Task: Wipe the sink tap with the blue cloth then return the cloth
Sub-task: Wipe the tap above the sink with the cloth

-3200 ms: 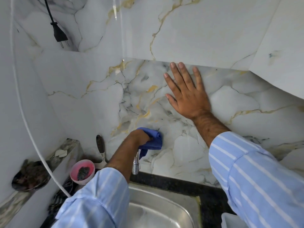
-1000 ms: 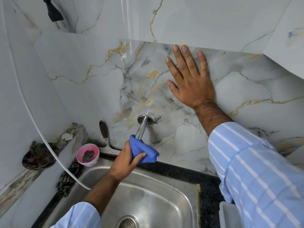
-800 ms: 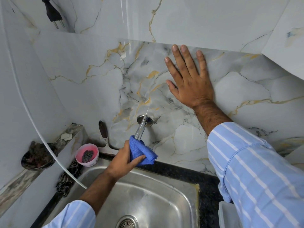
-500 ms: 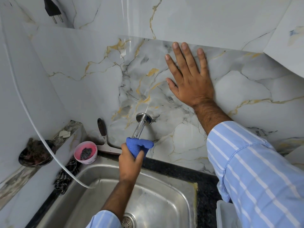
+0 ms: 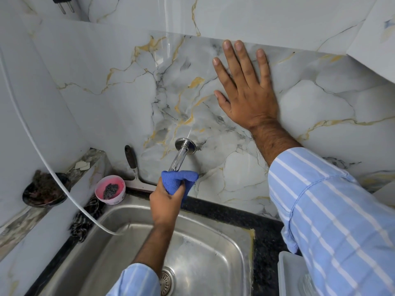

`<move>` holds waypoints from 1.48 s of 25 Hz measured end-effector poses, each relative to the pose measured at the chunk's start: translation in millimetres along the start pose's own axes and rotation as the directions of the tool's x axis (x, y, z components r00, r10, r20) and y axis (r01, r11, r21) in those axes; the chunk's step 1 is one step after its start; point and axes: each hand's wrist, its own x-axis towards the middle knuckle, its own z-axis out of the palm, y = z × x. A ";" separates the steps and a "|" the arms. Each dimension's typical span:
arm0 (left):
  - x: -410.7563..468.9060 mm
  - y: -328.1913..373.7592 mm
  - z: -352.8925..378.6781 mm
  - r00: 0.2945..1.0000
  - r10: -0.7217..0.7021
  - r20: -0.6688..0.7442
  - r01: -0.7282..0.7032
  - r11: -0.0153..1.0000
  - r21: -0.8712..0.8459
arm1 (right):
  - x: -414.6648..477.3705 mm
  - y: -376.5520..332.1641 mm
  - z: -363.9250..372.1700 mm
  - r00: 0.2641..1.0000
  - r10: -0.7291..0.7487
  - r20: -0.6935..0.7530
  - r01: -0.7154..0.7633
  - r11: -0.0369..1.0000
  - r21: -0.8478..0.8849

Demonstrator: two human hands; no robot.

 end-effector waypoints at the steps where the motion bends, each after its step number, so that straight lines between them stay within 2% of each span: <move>1: -6.0 5.5 1.9 0.997 0.005 -0.073 0.004 0.992 0.128 | -0.3 -0.1 0.0 1.000 -0.002 0.000 0.002 1.000 -0.004; 4: -11.7 13.6 5.8 0.993 -0.042 -0.110 0.075 0.945 0.317 | 0.3 0.0 0.8 1.000 -0.002 -0.004 0.002 1.000 -0.006; 6: -11.2 11.0 0.4 0.997 -0.003 -0.071 0.027 0.940 0.339 | 0.4 -0.3 0.3 1.000 0.002 -0.008 -0.002 1.000 -0.003; 7: -10.7 7.7 -4.1 0.999 0.046 -0.020 -0.038 0.956 0.290 | 0.3 0.0 0.2 1.000 0.005 -0.009 -0.005 1.000 -0.002; 10: -2.1 -1.9 -19.7 0.969 0.192 0.157 -0.185 0.981 -0.061 | 0.0 0.7 -0.2 1.000 0.007 -0.010 -0.007 1.000 0.008; 12: 11.5 3.4 -26.7 0.950 0.174 0.258 -0.124 0.972 -0.198 | 0.7 0.3 -0.3 1.000 0.004 -0.015 -0.004 1.000 0.007; 14: 20.9 11.1 -27.3 0.927 0.141 0.349 -0.056 0.969 -0.243 | 0.4 -0.4 0.4 1.000 0.004 -0.016 -0.004 1.000 0.013; 16: 19.3 16.1 -21.6 0.943 0.151 0.297 -0.115 0.984 -0.135 | 0.0 0.2 1.7 1.000 0.001 -0.018 -0.001 1.000 0.008; 19: -0.1 31.3 -9.3 0.975 0.167 0.147 -0.171 0.985 0.019 | 0.2 0.0 0.6 1.000 0.005 -0.014 -0.005 1.000 0.007; 20: -6.2 36.8 -6.1 0.973 0.199 0.117 -0.212 0.971 0.114 | 0.1 -0.4 0.1 1.000 0.007 -0.011 -0.007 1.000 0.013; 22: -14.3 38.9 -3.3 0.972 0.227 0.056 -0.229 0.879 0.418 | 0.0 -0.3 0.2 1.000 0.006 -0.013 -0.006 1.000 0.021; 24: -10.6 44.4 -9.1 0.978 0.206 0.042 -0.198 0.835 0.513 | 0.2 0.1 0.5 1.000 0.009 -0.016 -0.009 1.000 0.014; 26: 5.9 59.2 -14.0 0.983 0.145 0.109 -0.181 0.840 0.511 | 0.5 0.0 0.6 1.000 0.010 -0.015 -0.010 1.000 0.011; 28: 36.1 88.8 -9.6 0.962 0.011 0.273 -0.164 0.823 0.544 | 0.5 0.5 -0.3 1.000 0.005 -0.008 -0.005 1.000 0.005; 30: 69.0 121.7 2.0 0.845 -0.199 0.496 -0.209 0.731 0.649 | 0.6 1.1 -1.3 1.000 0.004 -0.003 -0.004 1.000 -0.002; 32: 89.2 142.1 14.8 0.691 -0.393 0.607 -0.335 0.570 0.750 | 0.3 1.3 -1.5 1.000 0.001 -0.005 -0.001 1.000 -0.010; 33: 94.4 144.8 21.2 0.648 -0.420 0.635 -0.403 0.519 0.754 | -0.2 0.6 -1.3 1.000 -0.002 -0.007 0.002 1.000 -0.014; 34: 99.6 144.0 25.6 0.637 -0.402 0.658 -0.440 0.511 0.739 | -0.3 -0.1 -0.8 1.000 -0.006 -0.010 0.005 1.000 -0.019; 36: 105.0 140.4 27.4 0.664 -0.319 0.676 -0.440 0.565 0.698 | 0.4 -0.8 -0.7 1.000 -0.007 -0.008 0.007 1.000 -0.022; 37: 103.1 142.7 26.3 0.666 -0.330 0.669 -0.388 0.613 0.688 | 1.1 0.0 -1.1 1.000 -0.006 -0.006 0.006 1.000 -0.021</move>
